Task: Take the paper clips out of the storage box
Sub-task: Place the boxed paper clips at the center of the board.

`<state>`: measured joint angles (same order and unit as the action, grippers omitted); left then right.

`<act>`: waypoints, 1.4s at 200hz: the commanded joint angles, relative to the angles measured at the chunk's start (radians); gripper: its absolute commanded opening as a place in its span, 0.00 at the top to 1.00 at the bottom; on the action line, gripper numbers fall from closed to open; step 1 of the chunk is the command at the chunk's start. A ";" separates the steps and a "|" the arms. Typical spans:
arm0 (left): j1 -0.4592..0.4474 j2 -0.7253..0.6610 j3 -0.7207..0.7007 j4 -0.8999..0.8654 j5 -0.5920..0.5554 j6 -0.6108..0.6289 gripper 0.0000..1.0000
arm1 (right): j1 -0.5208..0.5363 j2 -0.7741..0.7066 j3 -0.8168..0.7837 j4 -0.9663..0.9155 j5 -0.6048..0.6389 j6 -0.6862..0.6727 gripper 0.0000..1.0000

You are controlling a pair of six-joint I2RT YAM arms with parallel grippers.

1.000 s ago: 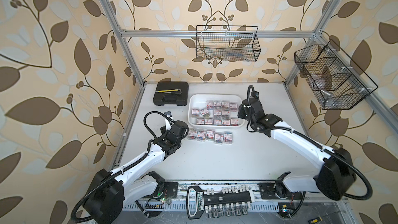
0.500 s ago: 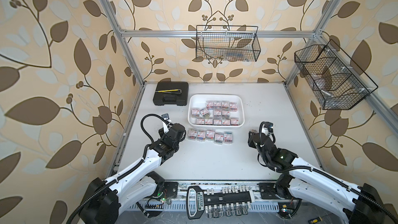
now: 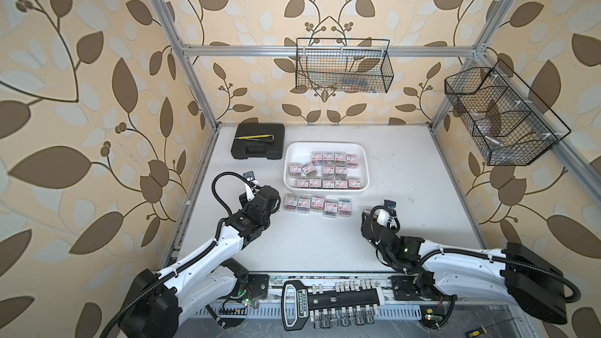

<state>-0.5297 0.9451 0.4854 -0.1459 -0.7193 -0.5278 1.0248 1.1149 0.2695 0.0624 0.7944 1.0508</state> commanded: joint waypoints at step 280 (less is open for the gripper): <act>-0.012 -0.026 -0.008 -0.005 -0.110 -0.046 0.33 | -0.193 0.293 0.005 0.429 -0.205 -0.035 0.40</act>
<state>-0.5316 0.9352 0.4843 -0.1463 -0.7650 -0.5415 0.8406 1.4036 0.2695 0.4416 0.6178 1.0203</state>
